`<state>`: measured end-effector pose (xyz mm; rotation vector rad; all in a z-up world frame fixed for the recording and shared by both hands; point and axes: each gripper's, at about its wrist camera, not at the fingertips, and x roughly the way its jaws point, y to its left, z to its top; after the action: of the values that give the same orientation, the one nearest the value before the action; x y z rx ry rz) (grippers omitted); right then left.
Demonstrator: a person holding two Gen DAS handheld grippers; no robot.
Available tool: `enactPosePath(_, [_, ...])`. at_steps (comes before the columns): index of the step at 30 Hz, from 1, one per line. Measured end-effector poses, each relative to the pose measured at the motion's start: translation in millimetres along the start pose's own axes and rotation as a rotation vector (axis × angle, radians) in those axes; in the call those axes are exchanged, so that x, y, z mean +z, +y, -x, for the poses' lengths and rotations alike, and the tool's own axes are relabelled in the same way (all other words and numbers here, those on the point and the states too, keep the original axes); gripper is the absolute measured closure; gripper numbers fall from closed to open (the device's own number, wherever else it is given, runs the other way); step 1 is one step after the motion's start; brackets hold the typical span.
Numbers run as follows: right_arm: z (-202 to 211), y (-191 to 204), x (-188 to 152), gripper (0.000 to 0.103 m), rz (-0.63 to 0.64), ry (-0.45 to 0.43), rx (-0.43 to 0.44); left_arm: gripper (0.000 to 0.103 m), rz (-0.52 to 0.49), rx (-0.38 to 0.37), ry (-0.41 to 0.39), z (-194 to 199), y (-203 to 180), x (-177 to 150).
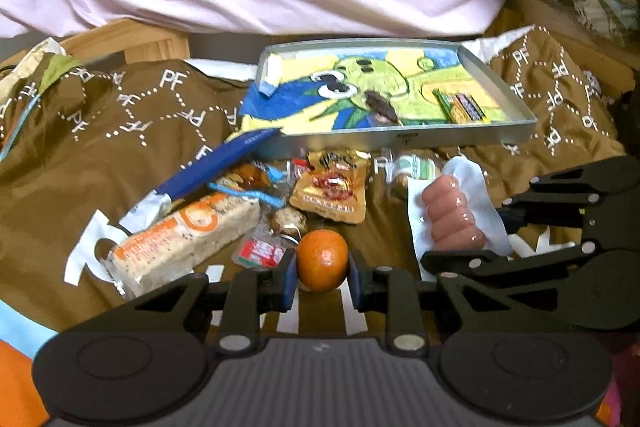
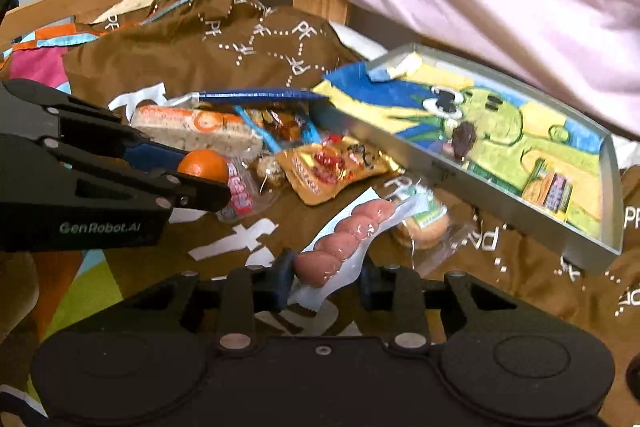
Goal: Organize snacks
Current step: 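Grasp and lift the sausage pack with right gripper while left gripper grasps the orange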
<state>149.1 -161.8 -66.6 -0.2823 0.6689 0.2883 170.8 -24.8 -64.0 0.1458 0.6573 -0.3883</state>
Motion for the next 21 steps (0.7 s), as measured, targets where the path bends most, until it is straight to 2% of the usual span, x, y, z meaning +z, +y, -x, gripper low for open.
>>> enactPosePath(14, [12.8,-7.6,17.0,0.072,0.015,-0.155,-0.072,0.074,0.082,0.015,-0.089,6.6,12.4,22.5])
enactPosePath(17, [12.5,-15.9,24.4,0.072,0.005,-0.192,-0.089,0.074,0.076,-0.002,-0.093,0.5,13.6,37.4])
enactPosePath(21, [8.6,-32.2,35.2,0.072,0.018,-0.249,-0.131,0.074,0.027,0.004,-0.144,-9.3,8.9,66.9])
